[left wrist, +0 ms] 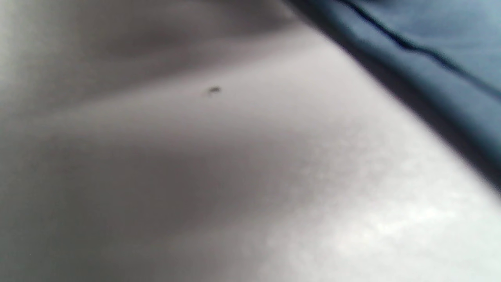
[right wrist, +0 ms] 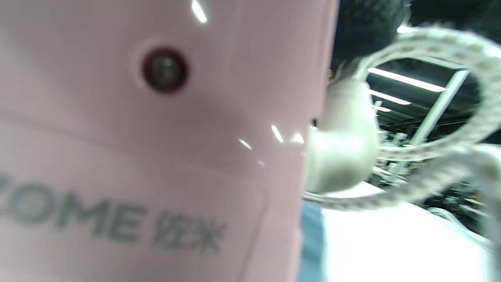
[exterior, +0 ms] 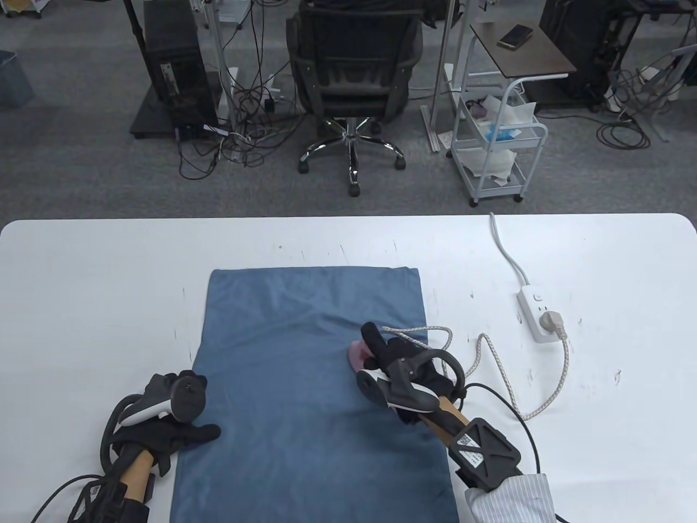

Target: Iron pillowcase with electric iron on table

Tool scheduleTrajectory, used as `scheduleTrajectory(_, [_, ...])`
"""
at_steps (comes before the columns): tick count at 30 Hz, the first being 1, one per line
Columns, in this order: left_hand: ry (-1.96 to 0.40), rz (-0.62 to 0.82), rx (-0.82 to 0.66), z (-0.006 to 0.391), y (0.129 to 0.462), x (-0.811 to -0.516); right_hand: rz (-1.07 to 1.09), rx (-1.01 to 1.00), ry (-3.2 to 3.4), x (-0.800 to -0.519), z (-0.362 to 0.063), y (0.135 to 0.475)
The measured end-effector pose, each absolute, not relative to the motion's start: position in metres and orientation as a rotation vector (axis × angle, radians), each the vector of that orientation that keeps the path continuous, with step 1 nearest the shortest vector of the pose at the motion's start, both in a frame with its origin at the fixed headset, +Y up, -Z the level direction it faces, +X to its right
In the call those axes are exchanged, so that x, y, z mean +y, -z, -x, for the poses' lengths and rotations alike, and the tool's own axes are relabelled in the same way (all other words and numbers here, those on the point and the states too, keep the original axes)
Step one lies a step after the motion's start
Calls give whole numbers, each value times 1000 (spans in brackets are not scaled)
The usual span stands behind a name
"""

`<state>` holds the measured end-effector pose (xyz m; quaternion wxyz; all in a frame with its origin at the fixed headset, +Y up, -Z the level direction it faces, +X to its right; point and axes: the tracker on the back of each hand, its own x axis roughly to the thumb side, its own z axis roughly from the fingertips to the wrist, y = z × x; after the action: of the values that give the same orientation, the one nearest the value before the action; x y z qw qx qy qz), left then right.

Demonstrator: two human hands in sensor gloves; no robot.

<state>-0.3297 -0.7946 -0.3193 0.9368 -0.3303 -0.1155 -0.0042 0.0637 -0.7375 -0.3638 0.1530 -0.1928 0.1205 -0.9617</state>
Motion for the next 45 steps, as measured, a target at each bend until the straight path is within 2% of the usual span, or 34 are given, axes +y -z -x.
scheduleTrajectory(10, [23, 679, -235, 329, 320, -794, 164, 363, 2817, -737, -126, 392])
scheduleTrajectory(14, [4, 679, -234, 330, 320, -795, 263, 395, 2904, -729, -140, 383])
scheduleTrajectory(16, [4, 682, -235, 330, 320, -795, 399, 384, 2926, -722, -137, 375])
scheduleTrajectory(20, [5, 683, -228, 330, 320, -795, 642, 348, 2908, -717, -110, 354])
scheduleTrajectory(23, [15, 685, -229, 330, 320, -795, 754, 319, 2813, -725, -94, 342])
scheduleTrajectory(26, [32, 683, -218, 328, 321, -792, 782, 342, 2729, -731, -95, 345])
scheduleTrajectory(29, [135, 733, -211, 321, 327, -784, 704, 356, 2730, -731, -106, 356])
scheduleTrajectory(31, [205, 803, -188, 311, 339, -772, 627, 329, 2783, -732, -119, 365])
scheduleTrajectory(32, [223, 789, -179, 306, 345, -767, 596, 323, 2810, -732, -125, 367])
scheduleTrajectory(35, [234, 597, -269, 279, 364, -759, 506, 293, 2906, -731, -143, 375])
scheduleTrajectory(38, [213, 550, -392, 245, 376, -759, 461, 301, 2910, -730, -153, 377])
scheduleTrajectory(45, [136, 658, -634, 169, 394, -778, 485, 373, 2937, -716, -157, 376])
